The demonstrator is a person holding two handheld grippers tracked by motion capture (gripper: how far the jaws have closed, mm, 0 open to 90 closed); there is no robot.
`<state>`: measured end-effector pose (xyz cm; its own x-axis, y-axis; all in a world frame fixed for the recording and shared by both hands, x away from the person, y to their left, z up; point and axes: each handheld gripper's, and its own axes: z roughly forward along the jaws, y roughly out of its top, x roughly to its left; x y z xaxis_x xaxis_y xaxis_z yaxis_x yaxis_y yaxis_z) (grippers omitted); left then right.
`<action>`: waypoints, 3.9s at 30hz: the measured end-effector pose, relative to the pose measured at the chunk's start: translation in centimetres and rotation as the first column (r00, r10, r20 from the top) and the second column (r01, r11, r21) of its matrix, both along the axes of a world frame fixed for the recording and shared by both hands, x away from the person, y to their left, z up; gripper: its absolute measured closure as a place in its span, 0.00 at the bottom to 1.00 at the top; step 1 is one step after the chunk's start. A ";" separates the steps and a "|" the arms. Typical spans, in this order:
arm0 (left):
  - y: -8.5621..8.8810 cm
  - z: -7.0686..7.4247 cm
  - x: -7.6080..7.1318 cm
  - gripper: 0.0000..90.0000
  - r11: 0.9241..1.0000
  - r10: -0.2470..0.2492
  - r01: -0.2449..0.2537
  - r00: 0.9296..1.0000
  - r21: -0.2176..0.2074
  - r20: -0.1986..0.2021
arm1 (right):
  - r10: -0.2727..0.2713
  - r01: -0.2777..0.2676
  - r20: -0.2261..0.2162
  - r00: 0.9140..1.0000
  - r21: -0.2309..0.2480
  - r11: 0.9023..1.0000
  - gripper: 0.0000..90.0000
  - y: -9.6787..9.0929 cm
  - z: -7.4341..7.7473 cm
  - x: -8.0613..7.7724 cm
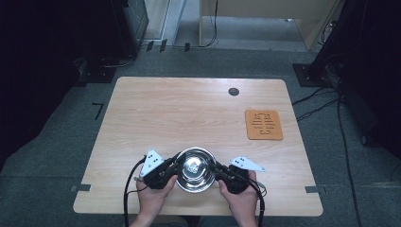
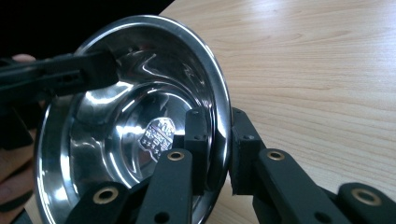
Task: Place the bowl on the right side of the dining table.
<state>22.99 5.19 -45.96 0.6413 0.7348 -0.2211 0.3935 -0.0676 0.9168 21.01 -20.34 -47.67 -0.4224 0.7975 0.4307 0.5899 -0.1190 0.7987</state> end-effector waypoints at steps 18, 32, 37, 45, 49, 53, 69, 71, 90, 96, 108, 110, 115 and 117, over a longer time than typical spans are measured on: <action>0.2 -0.7 0.6 0.75 0.999 -0.044 0.044 0.998 0.011 -0.040 | -0.073 0.073 0.037 0.997 0.009 0.997 0.95 -1.2 0.4 -0.2; 1.1 -0.3 1.3 0.21 1.000 0.026 -0.025 0.998 0.009 -0.063 | -0.155 0.155 0.026 0.988 0.008 0.988 0.95 -3.3 0.4 0.2; 1.3 -0.5 1.4 0.16 0.995 0.072 -0.068 0.996 0.067 -0.059 | -0.179 0.179 0.022 0.984 0.016 0.984 0.95 -3.9 0.5 0.3; 2.4 -0.9 2.1 0.16 0.992 0.115 -0.109 0.989 0.071 -0.091 | -0.205 0.204 0.020 0.979 0.023 0.979 0.95 -4.7 0.6 0.4; 3.2 -1.3 2.5 0.16 0.986 0.149 -0.140 0.983 0.086 -0.108 | -0.216 0.216 0.018 0.976 0.022 0.976 0.95 -5.1 0.6 0.5; 4.1 -1.9 3.1 0.16 0.976 0.200 -0.187 0.972 0.109 -0.126 | -0.222 0.221 0.017 0.975 0.023 0.975 0.95 -5.2 0.6 0.5; 6.0 -3.9 4.5 0.16 0.932 0.317 -0.279 0.937 0.229 -0.149 | -0.243 0.243 0.012 0.970 0.025 0.970 0.95 -5.9 0.5 0.7; 6.2 -4.2 4.7 0.16 0.926 0.327 -0.285 0.933 0.245 -0.148 | -0.250 0.250 0.007 0.968 0.028 0.968 0.95 -6.1 0.6 0.7; 7.9 -5.8 5.7 0.16 0.879 0.401 -0.327 0.901 0.346 -0.167 | -0.278 0.278 0.002 0.961 0.034 0.960 0.95 -7.0 0.5 0.9; 8.5 -5.8 5.8 0.16 0.870 0.408 -0.330 0.899 0.365 -0.160 | -0.285 0.285 0.003 0.959 0.038 0.958 0.95 -7.3 0.5 0.9; 8.9 -5.9 5.9 0.16 0.855 0.416 -0.324 0.895 0.406 -0.162 | -0.310 0.309 0.001 0.951 0.050 0.950 0.95 -8.1 0.6 0.9; 8.9 -5.9 5.9 0.16 0.855 0.415 -0.322 0.895 0.407 -0.163 | -0.312 0.312 0.003 0.950 0.050 0.949 0.95 -8.2 0.6 1.0; 9.3 -5.9 5.9 0.16 0.850 0.428 -0.336 0.889 0.405 -0.162 | -0.322 0.321 0.003 0.947 0.054 0.945 0.95 -8.5 0.7 0.9; 9.4 -5.9 5.9 0.16 0.846 0.434 -0.341 0.886 0.409 -0.160 | -0.328 0.327 0.002 0.945 0.058 0.943 0.95 -8.7 0.8 1.0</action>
<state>28.90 14.62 -51.83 0.2488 0.9685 -0.0007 0.6592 -0.1688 0.7328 21.96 -29.02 -46.87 -0.1471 0.8675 0.4753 0.5016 -0.3487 0.7917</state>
